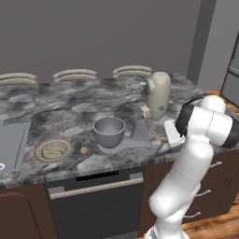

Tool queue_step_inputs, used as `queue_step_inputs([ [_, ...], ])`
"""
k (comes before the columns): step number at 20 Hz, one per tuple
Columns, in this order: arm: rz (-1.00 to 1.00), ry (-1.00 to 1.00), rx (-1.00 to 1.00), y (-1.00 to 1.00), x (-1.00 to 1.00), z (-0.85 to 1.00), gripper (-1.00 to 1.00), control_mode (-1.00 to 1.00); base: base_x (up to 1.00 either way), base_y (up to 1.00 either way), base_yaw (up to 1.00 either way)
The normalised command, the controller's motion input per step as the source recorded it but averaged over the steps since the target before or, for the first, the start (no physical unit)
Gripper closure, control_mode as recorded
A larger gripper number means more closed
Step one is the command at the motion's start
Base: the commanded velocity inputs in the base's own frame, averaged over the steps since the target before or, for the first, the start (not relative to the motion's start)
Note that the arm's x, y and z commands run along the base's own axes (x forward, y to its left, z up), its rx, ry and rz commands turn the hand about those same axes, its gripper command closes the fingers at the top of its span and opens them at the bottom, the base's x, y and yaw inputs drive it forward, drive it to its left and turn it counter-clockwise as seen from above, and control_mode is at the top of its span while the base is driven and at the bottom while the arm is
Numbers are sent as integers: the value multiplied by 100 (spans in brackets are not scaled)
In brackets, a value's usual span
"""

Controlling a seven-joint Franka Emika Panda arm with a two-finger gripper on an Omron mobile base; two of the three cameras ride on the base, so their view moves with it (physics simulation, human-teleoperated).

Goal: Add butter and sugar cubes to the stand mixer bowl and then turn on the stand mixer to begin making frosting.

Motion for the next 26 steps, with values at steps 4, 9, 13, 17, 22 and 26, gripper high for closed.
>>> queue_step_inputs([
  [4, 7, 0, 0, -9, 23, -18, -100, -100, 0, 0, 0],
  [9, 6, 0, 0, -16, 25, -17, -100, -100, 0, 0, 0],
  [13, 5, 0, 0, -3, 28, -21, -100, -100, 0, 0, 0],
  [17, 2, 4, 0, 0, 28, -25, -100, -100, 0, 0, 0],
  [22, 0, 4, 0, 3, 27, -23, -100, -100, 0, 0, 0],
  [26, 0, 0, 0, 12, 24, -18, -100, -100, 0, 0, 0],
])
